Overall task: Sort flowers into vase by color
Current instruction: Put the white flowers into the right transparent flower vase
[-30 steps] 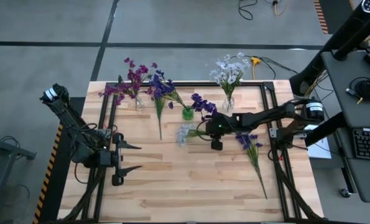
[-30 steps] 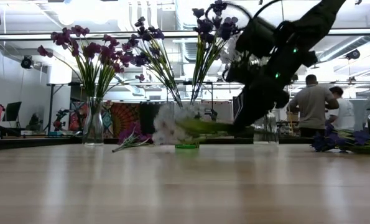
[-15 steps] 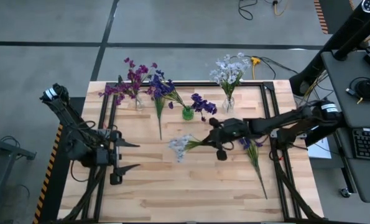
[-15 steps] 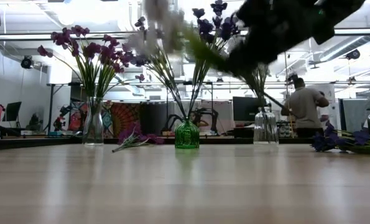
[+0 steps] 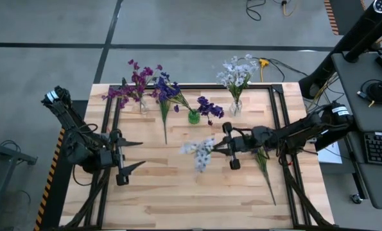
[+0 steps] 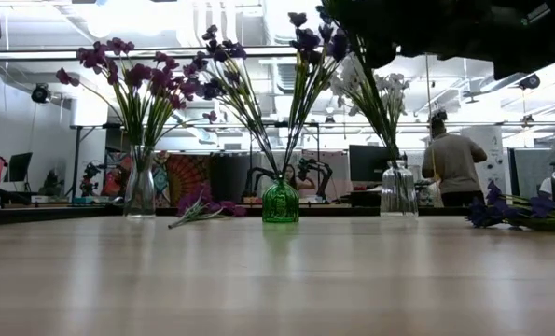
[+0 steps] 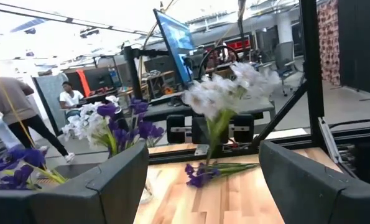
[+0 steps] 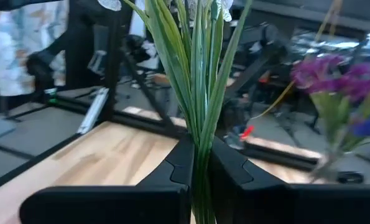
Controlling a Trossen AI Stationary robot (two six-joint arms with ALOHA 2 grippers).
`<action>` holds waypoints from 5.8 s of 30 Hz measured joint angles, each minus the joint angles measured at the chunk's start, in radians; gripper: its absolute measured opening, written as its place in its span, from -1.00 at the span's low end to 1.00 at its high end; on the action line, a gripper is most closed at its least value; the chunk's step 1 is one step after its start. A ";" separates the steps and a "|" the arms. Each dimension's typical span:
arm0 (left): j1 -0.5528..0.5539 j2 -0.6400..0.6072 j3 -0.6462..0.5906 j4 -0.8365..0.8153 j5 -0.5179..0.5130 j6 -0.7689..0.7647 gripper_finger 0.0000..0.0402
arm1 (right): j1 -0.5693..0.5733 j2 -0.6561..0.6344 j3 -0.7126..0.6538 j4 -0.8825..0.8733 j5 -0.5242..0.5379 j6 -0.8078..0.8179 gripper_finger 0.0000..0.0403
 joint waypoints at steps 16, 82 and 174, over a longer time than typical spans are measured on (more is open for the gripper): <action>0.000 0.000 0.000 -0.003 -0.060 0.004 0.42 | -0.001 -0.216 -0.021 0.012 0.197 -0.148 -0.89; 0.053 -0.021 0.000 -0.006 -0.087 0.120 0.42 | -0.494 -0.163 -0.241 0.552 0.474 0.003 -0.89; 0.053 -0.020 0.000 -0.026 -0.113 0.130 0.42 | -0.632 0.067 -0.195 0.556 0.327 -0.070 -0.89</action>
